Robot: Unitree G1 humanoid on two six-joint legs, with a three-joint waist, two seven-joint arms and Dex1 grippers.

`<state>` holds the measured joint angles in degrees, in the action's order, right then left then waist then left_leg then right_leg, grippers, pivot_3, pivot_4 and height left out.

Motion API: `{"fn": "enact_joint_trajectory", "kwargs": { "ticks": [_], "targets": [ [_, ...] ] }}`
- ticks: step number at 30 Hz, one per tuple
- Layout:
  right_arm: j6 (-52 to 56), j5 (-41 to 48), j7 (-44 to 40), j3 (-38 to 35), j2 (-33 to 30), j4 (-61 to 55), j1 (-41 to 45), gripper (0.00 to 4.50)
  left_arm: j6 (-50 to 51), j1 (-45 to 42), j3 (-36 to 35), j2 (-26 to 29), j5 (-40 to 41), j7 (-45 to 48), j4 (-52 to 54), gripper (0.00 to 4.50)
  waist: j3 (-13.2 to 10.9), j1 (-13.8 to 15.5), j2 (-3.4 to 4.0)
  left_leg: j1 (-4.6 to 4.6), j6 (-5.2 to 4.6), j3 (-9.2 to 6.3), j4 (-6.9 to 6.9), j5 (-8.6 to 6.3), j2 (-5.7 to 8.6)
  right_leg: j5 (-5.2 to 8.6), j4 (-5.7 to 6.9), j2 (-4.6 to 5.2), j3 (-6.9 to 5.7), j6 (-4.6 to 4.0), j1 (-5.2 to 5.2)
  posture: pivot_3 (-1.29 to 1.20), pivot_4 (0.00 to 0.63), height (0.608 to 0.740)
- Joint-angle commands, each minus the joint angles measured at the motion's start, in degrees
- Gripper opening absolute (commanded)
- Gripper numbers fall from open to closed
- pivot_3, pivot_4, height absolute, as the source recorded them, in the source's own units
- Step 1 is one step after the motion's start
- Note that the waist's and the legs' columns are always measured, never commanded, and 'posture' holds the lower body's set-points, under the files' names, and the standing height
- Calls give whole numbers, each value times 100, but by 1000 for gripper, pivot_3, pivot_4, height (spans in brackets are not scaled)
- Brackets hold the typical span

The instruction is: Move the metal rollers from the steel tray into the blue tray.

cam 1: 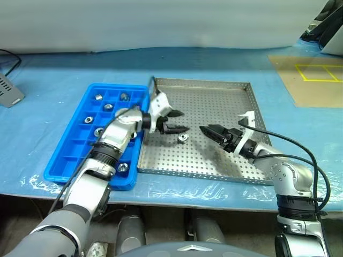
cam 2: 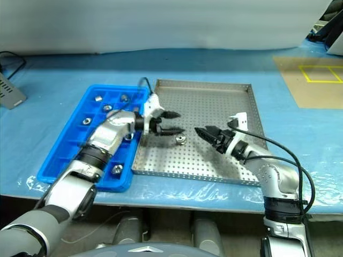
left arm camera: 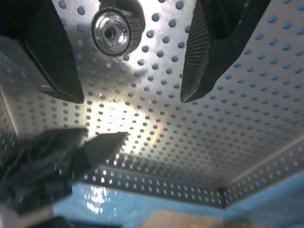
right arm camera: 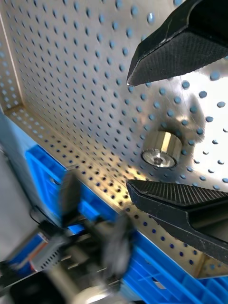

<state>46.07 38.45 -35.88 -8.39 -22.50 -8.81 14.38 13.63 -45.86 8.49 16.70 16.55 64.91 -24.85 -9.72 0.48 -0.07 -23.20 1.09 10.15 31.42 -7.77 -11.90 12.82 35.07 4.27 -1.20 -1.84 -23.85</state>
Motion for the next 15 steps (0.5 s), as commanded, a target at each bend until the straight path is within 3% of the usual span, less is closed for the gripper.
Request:
{"fn": "enact_joint_trajectory", "kwargs": {
  "ticks": [1, 7, 15],
  "targets": [
    [-288, -242, -108, 389, 38, -120, -16, 3298, 550, 45, -689, 500, 718, 115, 1291, 3430, 0, -6, 1, 1, 1, 0, -4, 0, 0, 1, 0, 0, -2, -1, -1, -358, 150, 740],
    [-866, -749, -241, 783, 158, 446, 332, 3298, 1247, 565, -878, 1118, 915, -105, 2267, 3430, 7, 28, 13, 2, 0, 5, -14, -1, 3, 1, -18, 3, -2, -2, 7, -285, 150, 740],
    [-1474, -1324, -532, 1173, 209, 1178, 765, 3298, 1565, 830, -944, 1031, 1054, -648, 2704, 3430, 6, 61, 12, -1, 5, 3, -13, 2, 2, 1, -15, 2, -6, -1, 10, -247, 150, 740]
  ]
}}
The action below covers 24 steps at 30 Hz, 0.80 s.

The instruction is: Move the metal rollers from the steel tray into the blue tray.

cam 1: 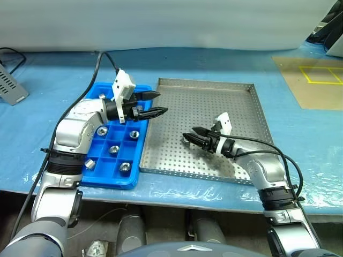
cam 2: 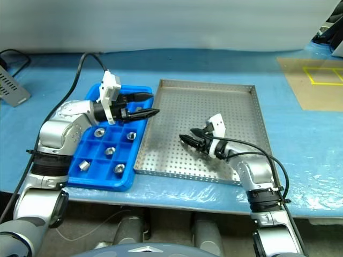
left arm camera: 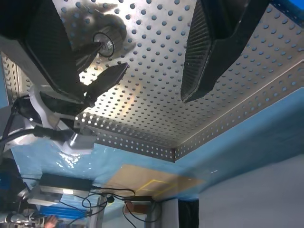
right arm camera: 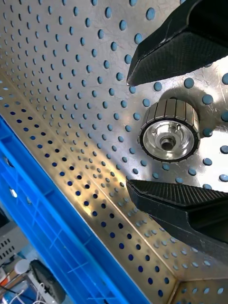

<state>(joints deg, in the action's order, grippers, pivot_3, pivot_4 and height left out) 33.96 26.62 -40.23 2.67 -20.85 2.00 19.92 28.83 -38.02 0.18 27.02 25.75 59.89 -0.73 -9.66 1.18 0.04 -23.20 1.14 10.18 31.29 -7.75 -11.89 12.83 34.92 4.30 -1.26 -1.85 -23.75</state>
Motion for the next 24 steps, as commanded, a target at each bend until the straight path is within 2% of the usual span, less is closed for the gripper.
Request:
{"fn": "enact_joint_trajectory", "kwargs": {
  "ticks": [1, 9, 16, 19, 21, 22, 24],
  "targets": [
    [-314, -211, -114, 122, 62, 158, 265, 3298, 51, 80, -96, -8, 134, -184, 322, 3430, 0, -17, 0, 1, 0, 0, 0, 0, -1, 0, 0, -1, 0, 0, 0, -244, 150, 740],
    [-841, -873, -312, 597, 115, 691, 265, 3298, 49, 75, -70, 2, 177, -280, 267, 3430, 0, -31, 0, 1, -1, -1, 1, 0, -1, 0, 1, -2, -1, 0, -1, -240, 150, 740],
    [-1475, -1180, -456, 613, 258, 1606, 477, 3298, -21, 139, -19, 55, 111, -304, 219, 3430, 0, -36, -1, 23, 0, -2, 6, 0, -3, 0, 10, -2, 0, 0, 19, -232, 150, 740],
    [-1849, -1335, -539, 628, 316, 2093, 587, 2709, -26, 133, -23, 56, 107, -322, 213, 3430, 1, -48, -3, 49, 0, -2, 7, -1, -3, 0, 10, -2, 0, 0, 44, -230, 150, 740],
    [-2123, -1469, -480, 621, 383, 2483, 682, 1977, -22, 140, -28, 65, 108, -332, 218, 3430, 2, -51, -3, 65, 2, -2, 7, 0, -3, -1, 10, -1, 2, -1, 56, -229, 150, 740],
    [-2289, -1534, -487, 627, 414, 2717, 745, 1782, -15, 154, -36, 77, 111, -337, 230, 3430, 2, -54, -3, 72, 3, -2, 6, 1, -4, -1, 11, -2, 2, -1, 61, -229, 150, 740],
    [-2615, -1579, -637, 617, 463, 3124, 854, 1762, -7, 188, -63, 116, 110, -342, 245, 3430, 2, -52, -3, 85, 5, -2, 4, 2, -4, -1, 12, -2, 2, -1, 71, -223, 150, 740]
  ]
}}
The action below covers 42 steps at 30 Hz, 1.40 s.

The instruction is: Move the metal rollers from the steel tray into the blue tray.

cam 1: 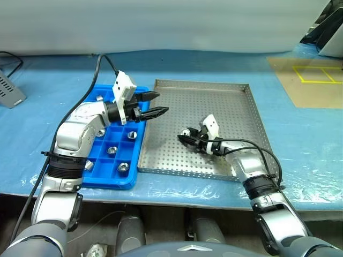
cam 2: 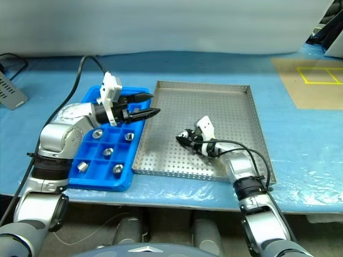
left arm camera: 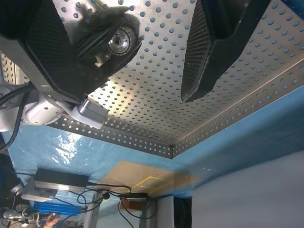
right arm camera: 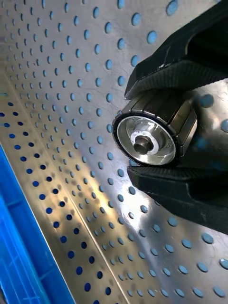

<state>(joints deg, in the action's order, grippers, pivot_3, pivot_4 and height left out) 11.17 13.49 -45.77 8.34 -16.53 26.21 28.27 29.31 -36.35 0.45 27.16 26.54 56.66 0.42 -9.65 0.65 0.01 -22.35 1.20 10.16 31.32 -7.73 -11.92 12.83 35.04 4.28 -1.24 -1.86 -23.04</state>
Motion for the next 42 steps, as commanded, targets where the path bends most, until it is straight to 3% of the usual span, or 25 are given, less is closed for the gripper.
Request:
{"fn": "enact_joint_trajectory", "kwargs": {
  "ticks": [1, 8, 12, 17, 19, 26, 34, 42],
  "targets": [
    [-500, -269, -159, 29, 56, 925, 79, 1751, -56, 35, -106, 127, 28, -20, 134, 3430, 1, -1, -1, 4, 0, 0, -1, 0, 0, 0, 0, 0, 0, 0, 5, -220, 150, 740],
    [-1591, -169, -791, -332, 147, 2470, 640, 1751, -34, 125, -428, 449, 134, -153, 340, 3430, 8, 10, -14, 23, 0, 0, 0, -1, 0, 0, -2, 1, 0, -2, 26, -177, 150, 740],
    [-697, 314, -1121, -491, 320, 1327, 868, 1751, -154, 214, -757, 902, 43, -179, 250, 3430, 6, 19, -12, 10, -1, -1, -8, -1, -2, 0, -4, 0, -4, -3, 13, -128, 150, 740],
    [226, 316, -935, -237, 859, 421, 1472, 1751, -119, 665, -1190, 1311, 77, -375, 471, 3430, 4, 30, -9, -66, -1, -2, -12, 2, -14, 3, 6, -9, -13, -13, -74, -22, 150, 740],
    [394, 285, -898, -182, 1024, 345, 1663, 1751, -57, 820, -1284, 1324, 137, -508, 654, 3430, 4, 105, -10, -115, 4, -5, -9, 10, -15, 4, 26, -9, -20, -17, -125, 28, 150, 740],
    [885, 318, -1214, 161, 1754, 401, 2555, 1751, 436, 1887, -2026, 1281, 531, -1307, 1924, 3430, 1, 390, -12, -123, 9, -9, -18, 4, -31, 15, 31, -7, -40, -34, -129, 204, 150, 740],
    [533, -5, -1553, 415, 2194, 1341, 3026, 1751, 699, 3164, -3518, 1569, 774, -1766, 2772, 3430, -2, 666, -15, -119, 29, -21, -29, 15, -47, 18, 32, -6, -40, -32, -128, 362, 150, 740],
    [-36, -302, -1546, 379, 2656, 2274, 3386, 1751, 942, 4371, -4472, 1204, 1190, -2287, 3799, 3430, -2, 947, -16, -124, 33, -38, -39, 15, -54, 20, 31, -6, -38, -31, -140, 511, 150, 740]
  ]
}}
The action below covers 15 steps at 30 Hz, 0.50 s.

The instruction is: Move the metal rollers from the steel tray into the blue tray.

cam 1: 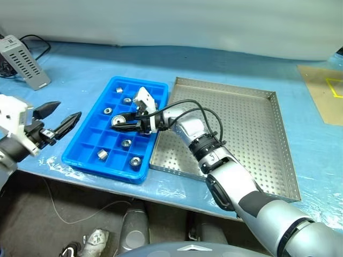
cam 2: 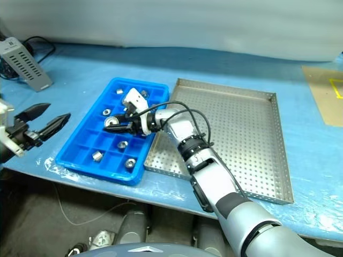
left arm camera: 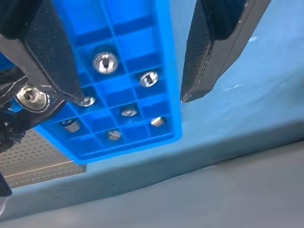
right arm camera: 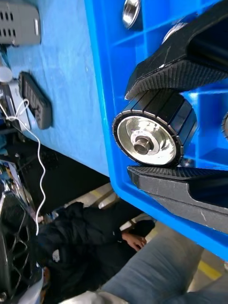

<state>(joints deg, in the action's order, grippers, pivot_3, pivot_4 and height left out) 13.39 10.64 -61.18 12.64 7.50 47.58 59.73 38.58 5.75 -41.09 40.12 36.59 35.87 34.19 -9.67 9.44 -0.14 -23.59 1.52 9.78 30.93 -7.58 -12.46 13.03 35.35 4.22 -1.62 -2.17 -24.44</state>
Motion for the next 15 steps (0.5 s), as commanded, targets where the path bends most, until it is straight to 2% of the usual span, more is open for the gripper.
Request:
{"fn": "enact_joint_trajectory", "kwargs": {
  "ticks": [1, 7, 15],
  "targets": [
    [-292, -16, -4, -79, 299, 233, 286, 1751, 23, 225, -333, -139, 225, -291, 501, 3430, 0, 107, 0, -1, 0, -2, 1, 0, 0, 0, -1, 0, 0, 0, 0, 520, 150, 740],
    [-624, -101, 53, -117, 557, 823, 584, 1751, 34, 696, -403, -477, 486, -750, 1022, 3430, -1, 352, 1, -1, 1, -36, 1, -1, -2, 2, 2, 0, 4, 3, -5, 583, 150, 740],
    [-814, -212, 754, -303, 990, 1687, 1023, 1751, -195, 1469, -367, -1029, 680, -1160, 1539, 3430, -1, 602, 1, -26, 3, -40, -3, -3, 0, 4, 1, -3, 13, 7, -38, 619, 150, 740]
  ]
}}
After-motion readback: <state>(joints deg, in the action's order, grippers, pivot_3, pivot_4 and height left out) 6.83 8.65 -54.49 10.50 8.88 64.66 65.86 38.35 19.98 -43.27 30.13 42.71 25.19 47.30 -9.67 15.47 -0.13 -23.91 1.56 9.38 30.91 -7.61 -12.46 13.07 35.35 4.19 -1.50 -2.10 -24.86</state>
